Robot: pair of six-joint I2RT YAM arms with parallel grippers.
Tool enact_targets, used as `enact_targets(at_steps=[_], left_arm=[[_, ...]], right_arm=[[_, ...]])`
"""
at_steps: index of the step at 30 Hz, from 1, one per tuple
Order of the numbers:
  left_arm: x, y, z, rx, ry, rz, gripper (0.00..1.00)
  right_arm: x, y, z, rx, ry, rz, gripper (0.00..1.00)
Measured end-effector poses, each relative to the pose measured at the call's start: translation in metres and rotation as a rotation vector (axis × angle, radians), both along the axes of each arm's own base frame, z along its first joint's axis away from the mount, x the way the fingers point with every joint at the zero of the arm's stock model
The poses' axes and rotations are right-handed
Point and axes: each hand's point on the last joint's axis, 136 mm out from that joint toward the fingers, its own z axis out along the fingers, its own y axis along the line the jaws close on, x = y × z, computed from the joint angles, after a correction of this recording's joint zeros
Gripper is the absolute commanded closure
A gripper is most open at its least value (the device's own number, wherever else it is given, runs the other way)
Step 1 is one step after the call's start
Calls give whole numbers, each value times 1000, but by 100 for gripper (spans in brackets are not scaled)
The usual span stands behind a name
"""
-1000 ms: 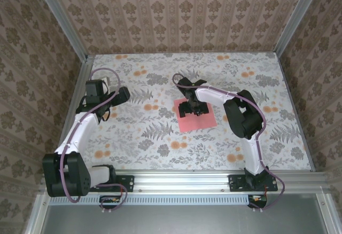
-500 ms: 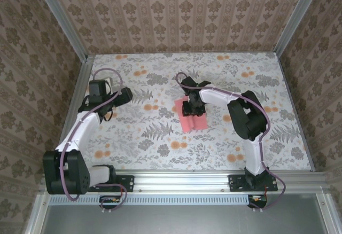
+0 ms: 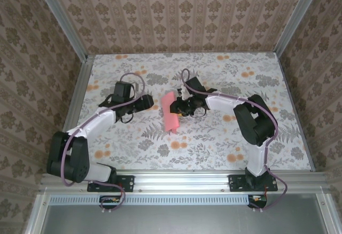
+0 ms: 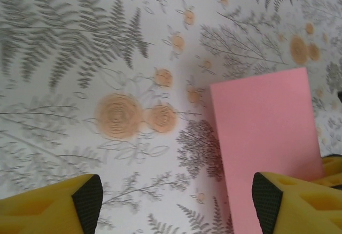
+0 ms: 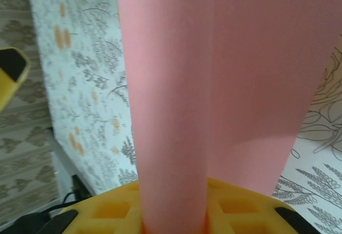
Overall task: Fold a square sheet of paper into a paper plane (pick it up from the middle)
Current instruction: Fold the square sheet of paper in half at the center of the table.
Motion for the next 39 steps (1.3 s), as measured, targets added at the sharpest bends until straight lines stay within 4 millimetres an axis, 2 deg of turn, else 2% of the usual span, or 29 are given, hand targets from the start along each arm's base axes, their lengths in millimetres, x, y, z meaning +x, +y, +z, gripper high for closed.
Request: enact_targets(at_steps=[6, 11, 19, 26, 32, 39], left_arm=[[5, -29, -13, -70, 29, -18, 31], [-1, -49, -31, -83, 82, -53, 33], [-1, -85, -24, -100, 59, -127, 33], [-3, -109, -33, -95, 76, -178, 38], [-8, -128, -40, -105, 109, -215, 52], [-9, -152, -45, -131, 143, -266, 80]], right_arm=[[6, -21, -13, 35, 42, -62, 72], [9, -35, -21, 31, 49, -91, 71], [0, -58, -24, 3, 51, -114, 69], [-3, -67, -31, -44, 44, -126, 69], [-4, -74, -37, -89, 54, -145, 69], [-7, -82, -45, -137, 73, -165, 71]])
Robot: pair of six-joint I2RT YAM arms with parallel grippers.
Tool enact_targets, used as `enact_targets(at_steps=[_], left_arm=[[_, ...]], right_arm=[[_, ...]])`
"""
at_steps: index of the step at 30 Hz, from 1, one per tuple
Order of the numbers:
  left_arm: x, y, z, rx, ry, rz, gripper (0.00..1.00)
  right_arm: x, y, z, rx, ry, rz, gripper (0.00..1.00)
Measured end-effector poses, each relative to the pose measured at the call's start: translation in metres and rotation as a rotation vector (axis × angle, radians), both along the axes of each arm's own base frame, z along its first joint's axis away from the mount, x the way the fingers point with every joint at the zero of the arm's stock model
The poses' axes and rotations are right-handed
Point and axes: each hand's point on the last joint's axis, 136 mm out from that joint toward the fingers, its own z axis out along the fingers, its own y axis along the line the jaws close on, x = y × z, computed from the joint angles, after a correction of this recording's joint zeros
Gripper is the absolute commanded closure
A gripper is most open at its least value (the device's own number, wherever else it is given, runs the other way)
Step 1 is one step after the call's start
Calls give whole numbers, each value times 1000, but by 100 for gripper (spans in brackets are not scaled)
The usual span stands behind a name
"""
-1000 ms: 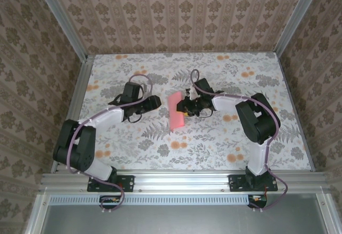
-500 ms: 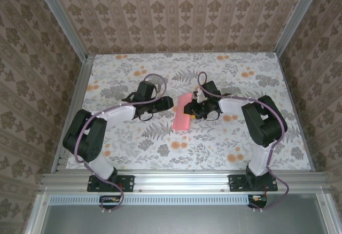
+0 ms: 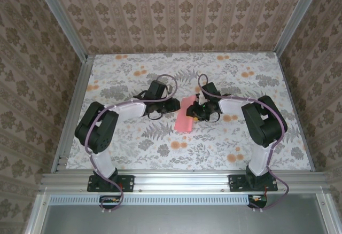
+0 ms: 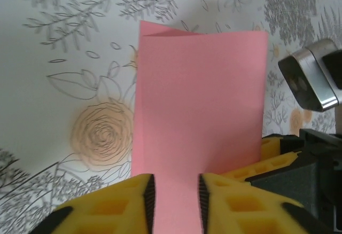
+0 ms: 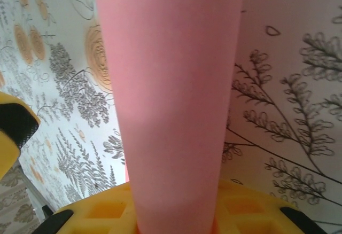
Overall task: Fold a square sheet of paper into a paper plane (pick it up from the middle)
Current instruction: Fold the square sheet of paper in half at the center of the table, then hold the square sheet of paper at the center of the table, then fold the square sheet of paper in half at the center of the table.
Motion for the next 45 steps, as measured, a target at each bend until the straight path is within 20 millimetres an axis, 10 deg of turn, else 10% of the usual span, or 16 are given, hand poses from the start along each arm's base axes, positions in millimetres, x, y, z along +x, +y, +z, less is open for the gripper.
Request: enact_targets(at_steps=[21, 35, 45], left_arm=[[-15, -24, -39, 25, 169, -71, 91], [-16, -23, -48, 71, 233, -68, 93], [-16, -24, -47, 72, 239, -70, 86]], right_arm=[[3, -3, -5, -32, 21, -13, 70], [4, -13, -1, -94, 24, -12, 52], [3, -18, -4, -130, 10, 13, 66]])
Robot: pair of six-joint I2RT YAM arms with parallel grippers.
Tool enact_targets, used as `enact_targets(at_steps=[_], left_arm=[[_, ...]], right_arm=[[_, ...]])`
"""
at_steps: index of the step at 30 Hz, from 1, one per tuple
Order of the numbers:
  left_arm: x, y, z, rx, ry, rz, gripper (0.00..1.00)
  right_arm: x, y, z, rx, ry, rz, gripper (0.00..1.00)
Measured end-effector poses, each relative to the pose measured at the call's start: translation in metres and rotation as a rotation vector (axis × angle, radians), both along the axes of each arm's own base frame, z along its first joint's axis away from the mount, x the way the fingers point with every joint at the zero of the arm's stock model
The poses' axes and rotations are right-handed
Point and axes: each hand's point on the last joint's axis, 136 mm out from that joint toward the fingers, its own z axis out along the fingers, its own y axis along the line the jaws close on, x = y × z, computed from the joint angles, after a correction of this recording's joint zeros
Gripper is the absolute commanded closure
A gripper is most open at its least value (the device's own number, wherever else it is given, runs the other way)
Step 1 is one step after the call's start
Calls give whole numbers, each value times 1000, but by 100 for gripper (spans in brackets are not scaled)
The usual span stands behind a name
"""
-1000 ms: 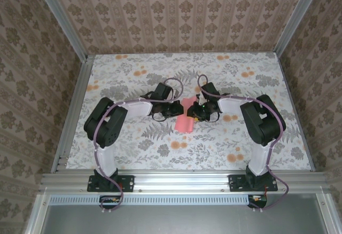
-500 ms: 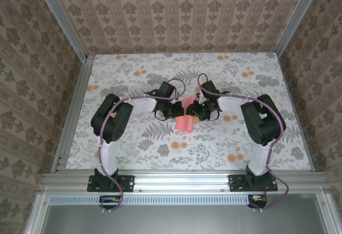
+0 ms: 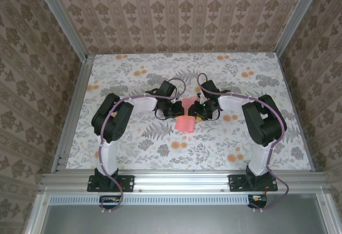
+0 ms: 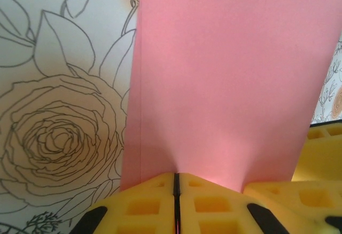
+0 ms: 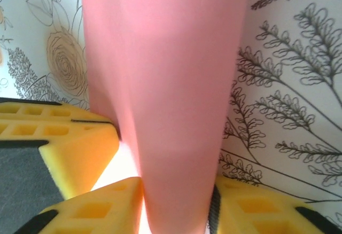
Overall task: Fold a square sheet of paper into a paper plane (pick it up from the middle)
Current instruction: Fold the square sheet of paper in half at the center of the table, then hold the square sheet of paper at the center of the table.
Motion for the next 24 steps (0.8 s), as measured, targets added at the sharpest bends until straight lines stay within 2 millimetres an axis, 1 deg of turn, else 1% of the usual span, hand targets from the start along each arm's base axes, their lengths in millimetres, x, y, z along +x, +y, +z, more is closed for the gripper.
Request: enact_targets(at_steps=[2, 5, 7, 10, 13, 15, 17, 24], left_arm=[[1, 0, 1, -1, 1, 3, 80], [4, 2, 6, -5, -3, 21, 71], [8, 5, 13, -11, -17, 42, 67], [17, 15, 28, -21, -55, 81, 61], [22, 24, 35, -23, -77, 112, 60], [24, 29, 33, -16, -78, 126, 60], [22, 34, 27, -4, -68, 131, 60], [20, 35, 25, 1, -62, 130, 60]], right_arm=[[1, -2, -1, -11, -5, -8, 69], [4, -4, -2, -22, -5, -27, 69], [5, -5, -3, -24, -1, -43, 69], [5, -6, -3, -23, 10, -66, 69], [5, -6, -4, -22, 22, -85, 67], [6, -6, -4, -21, 27, -91, 66], [6, -6, -4, -22, 34, -96, 65], [7, -5, -5, -33, 68, -106, 62]])
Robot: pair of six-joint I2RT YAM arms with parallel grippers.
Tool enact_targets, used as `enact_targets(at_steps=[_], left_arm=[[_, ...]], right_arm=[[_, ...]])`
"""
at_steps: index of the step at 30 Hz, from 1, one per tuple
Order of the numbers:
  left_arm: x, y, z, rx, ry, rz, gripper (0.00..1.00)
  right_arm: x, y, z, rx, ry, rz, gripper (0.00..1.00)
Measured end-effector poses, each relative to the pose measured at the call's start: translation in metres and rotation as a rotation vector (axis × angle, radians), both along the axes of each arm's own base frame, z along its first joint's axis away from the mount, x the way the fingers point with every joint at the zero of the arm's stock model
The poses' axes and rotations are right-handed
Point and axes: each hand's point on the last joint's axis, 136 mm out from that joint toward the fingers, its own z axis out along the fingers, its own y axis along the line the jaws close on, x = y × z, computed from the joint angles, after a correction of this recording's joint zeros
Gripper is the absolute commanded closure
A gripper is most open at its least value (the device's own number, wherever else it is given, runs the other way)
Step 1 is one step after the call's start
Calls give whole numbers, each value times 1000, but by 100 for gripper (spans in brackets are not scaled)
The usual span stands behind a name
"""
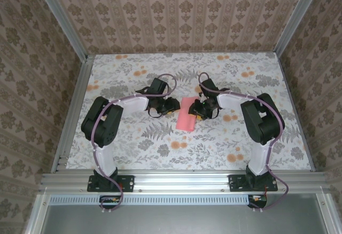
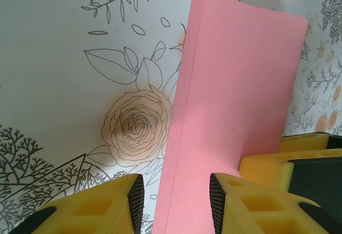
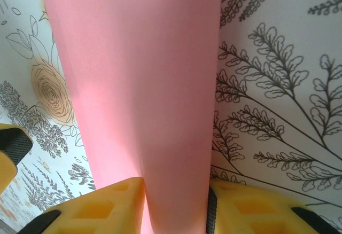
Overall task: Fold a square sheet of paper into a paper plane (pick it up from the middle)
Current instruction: Hold the square sheet of paper at the center of the table.
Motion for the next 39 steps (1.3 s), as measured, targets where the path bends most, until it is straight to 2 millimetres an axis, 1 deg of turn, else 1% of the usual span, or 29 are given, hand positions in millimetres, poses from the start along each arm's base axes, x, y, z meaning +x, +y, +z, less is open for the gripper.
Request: enact_targets(at_steps=[5, 15, 23, 39], left_arm=[[0, 0, 0, 0, 0, 0, 61], [-1, -1, 0, -3, 2, -4, 63], [-3, -9, 2, -16, 3, -28, 65], [-2, -16, -2, -20, 11, -43, 70]], right_arm=[[0, 1, 0, -7, 16, 2, 59], [0, 2, -1, -30, 41, 7, 59], [0, 3, -2, -42, 51, 9, 57], [0, 3, -3, -50, 65, 19, 55]])
